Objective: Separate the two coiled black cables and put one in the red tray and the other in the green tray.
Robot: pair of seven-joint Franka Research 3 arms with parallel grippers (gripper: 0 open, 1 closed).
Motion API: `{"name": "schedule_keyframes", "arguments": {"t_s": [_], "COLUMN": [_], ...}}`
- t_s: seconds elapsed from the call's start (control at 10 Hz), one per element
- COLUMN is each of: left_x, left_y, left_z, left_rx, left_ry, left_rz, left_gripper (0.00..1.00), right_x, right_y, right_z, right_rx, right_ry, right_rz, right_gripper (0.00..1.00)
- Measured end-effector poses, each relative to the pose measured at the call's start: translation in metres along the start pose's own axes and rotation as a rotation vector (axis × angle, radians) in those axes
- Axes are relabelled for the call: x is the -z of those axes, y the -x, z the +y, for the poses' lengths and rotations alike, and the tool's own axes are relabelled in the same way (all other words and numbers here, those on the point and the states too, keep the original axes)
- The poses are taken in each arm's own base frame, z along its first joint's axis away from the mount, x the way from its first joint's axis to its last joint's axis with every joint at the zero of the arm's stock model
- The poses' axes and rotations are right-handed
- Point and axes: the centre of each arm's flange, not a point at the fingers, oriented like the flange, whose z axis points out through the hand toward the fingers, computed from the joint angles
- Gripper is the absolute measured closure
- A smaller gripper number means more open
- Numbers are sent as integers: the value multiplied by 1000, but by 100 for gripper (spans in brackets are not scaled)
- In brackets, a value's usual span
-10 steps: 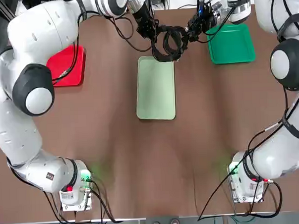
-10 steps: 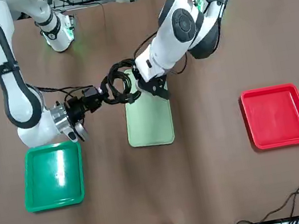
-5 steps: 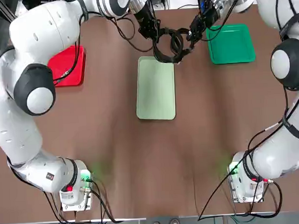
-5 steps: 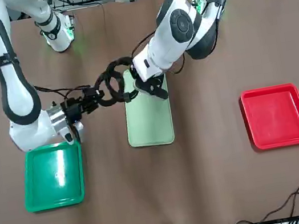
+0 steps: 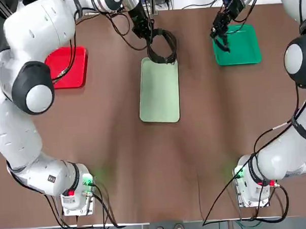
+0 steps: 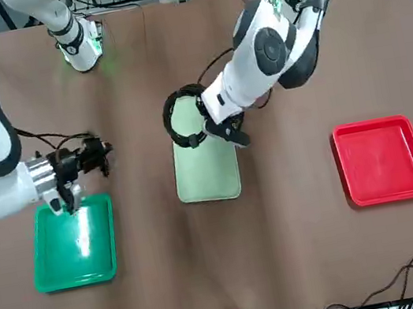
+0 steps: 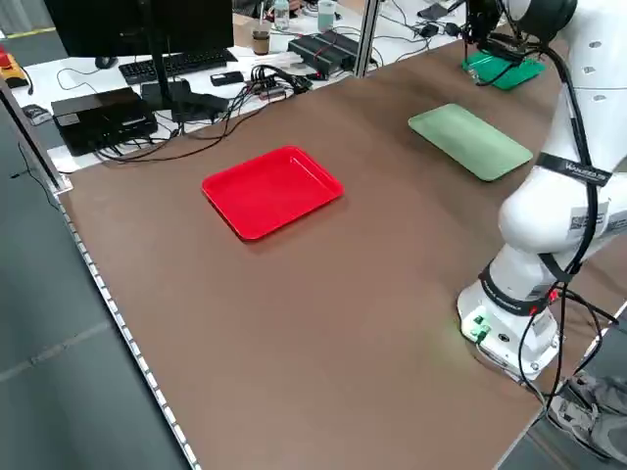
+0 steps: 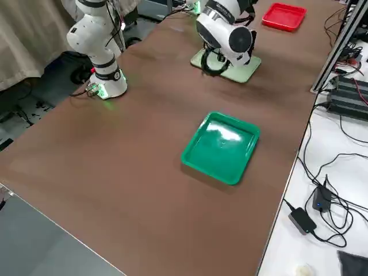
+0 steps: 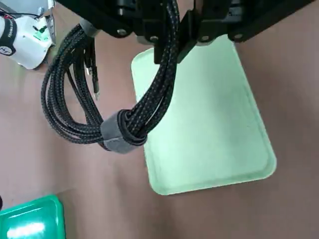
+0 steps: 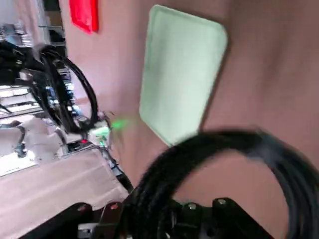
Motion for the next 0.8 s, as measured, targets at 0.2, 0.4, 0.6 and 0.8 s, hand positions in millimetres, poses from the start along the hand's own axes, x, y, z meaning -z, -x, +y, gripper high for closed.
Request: {"name": "schedule_keyframes", "arguments": {"t_s": [0.2,0.4,0.6,0.8], "left_x": [19,51,79,108], "left_y": [-3,-5,-1,9], "left_z": [-55,-129,-217,-322], "left_rx": [47,81,33,138], "left_ry": [-85,-165,-239,-291], "left_rz": [32,69,73,84], "left_gripper": [87,87,87,88], "right_x": [45,76,82,78], "right_y": [12,15,14,10], "right_z": [25,49,103,146], "right_rx": [-23,4,59,94], "right_ry": [219,353,381,419], "right_rz": [8,58,80,84], "right_gripper": [93,93,93,93]}}
